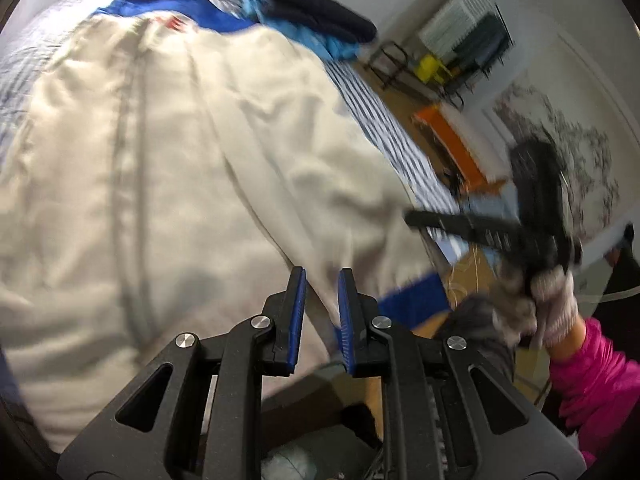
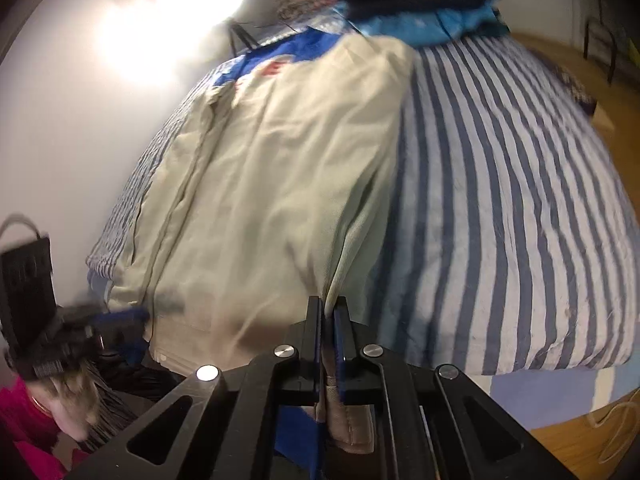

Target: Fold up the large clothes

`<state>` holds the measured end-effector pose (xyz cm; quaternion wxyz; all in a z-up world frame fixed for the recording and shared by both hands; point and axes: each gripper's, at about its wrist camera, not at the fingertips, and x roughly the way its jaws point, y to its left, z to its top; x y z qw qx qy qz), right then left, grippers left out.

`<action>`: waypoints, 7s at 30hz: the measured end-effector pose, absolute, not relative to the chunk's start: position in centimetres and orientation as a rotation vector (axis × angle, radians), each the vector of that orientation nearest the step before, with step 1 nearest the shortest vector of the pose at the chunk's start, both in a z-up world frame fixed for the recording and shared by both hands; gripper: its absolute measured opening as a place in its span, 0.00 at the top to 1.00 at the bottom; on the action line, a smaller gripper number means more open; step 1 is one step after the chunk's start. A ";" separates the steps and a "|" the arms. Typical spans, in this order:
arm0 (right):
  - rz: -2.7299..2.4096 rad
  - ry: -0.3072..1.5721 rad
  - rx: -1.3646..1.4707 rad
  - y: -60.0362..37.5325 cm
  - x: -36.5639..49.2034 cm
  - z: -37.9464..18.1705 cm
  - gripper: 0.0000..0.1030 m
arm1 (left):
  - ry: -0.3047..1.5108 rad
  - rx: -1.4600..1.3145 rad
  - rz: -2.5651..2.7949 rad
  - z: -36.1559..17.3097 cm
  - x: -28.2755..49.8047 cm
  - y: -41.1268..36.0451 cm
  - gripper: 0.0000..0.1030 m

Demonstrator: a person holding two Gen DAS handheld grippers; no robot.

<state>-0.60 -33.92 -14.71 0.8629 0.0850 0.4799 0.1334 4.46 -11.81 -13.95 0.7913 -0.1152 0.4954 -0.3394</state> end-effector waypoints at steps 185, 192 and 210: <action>0.685 1.214 0.450 -26.3 -1.2 -23.1 0.53 | 1.227 -0.652 -0.352 -22.3 0.3 7.2 0.53; 0.685 1.193 0.454 -25.9 -1.4 -22.2 0.83 | 1.191 -0.610 -0.367 -20.6 0.0 6.5 0.80; 0.702 1.024 0.555 -27.6 -1.1 -16.3 0.90 | 1.025 -0.655 -0.461 -12.2 2.2 6.5 0.89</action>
